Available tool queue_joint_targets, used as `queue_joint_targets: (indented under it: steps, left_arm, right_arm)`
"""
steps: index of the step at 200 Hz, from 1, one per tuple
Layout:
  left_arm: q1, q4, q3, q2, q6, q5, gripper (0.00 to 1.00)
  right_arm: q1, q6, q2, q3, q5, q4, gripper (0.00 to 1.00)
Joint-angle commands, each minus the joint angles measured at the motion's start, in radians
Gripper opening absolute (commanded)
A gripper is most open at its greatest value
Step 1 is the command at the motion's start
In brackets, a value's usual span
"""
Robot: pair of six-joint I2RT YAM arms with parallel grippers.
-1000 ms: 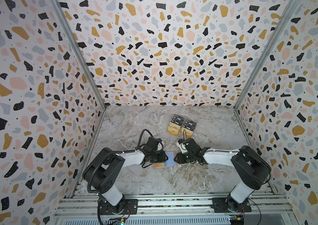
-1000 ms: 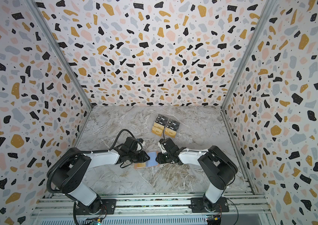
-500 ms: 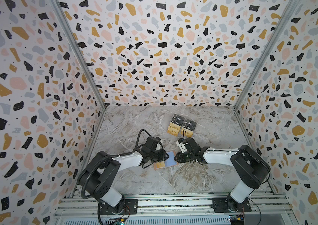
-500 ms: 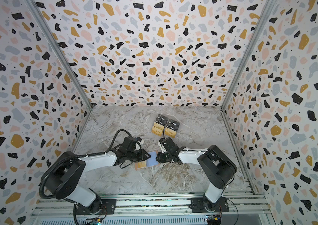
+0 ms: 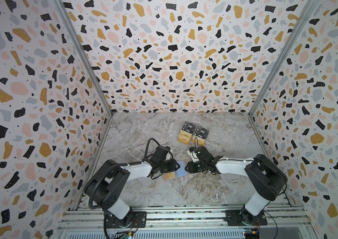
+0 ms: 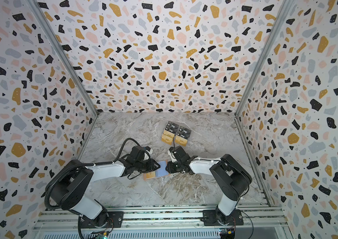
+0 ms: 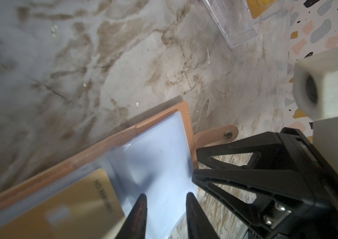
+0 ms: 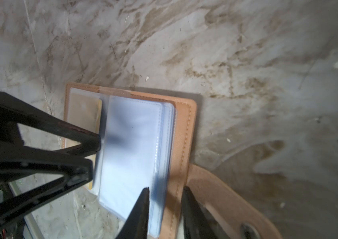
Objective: Insert credit cards into a card holder
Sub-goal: Flip over the card slot on the card holder.
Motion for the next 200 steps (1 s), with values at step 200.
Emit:
queue_joint_targets:
  steps: [200]
  left_arm:
    - [0.009,0.262,-0.077,0.065,-0.121,0.114,0.29]
  right_arm:
    - [0.013,-0.008,-0.01,-0.012,0.014,-0.04,0.3]
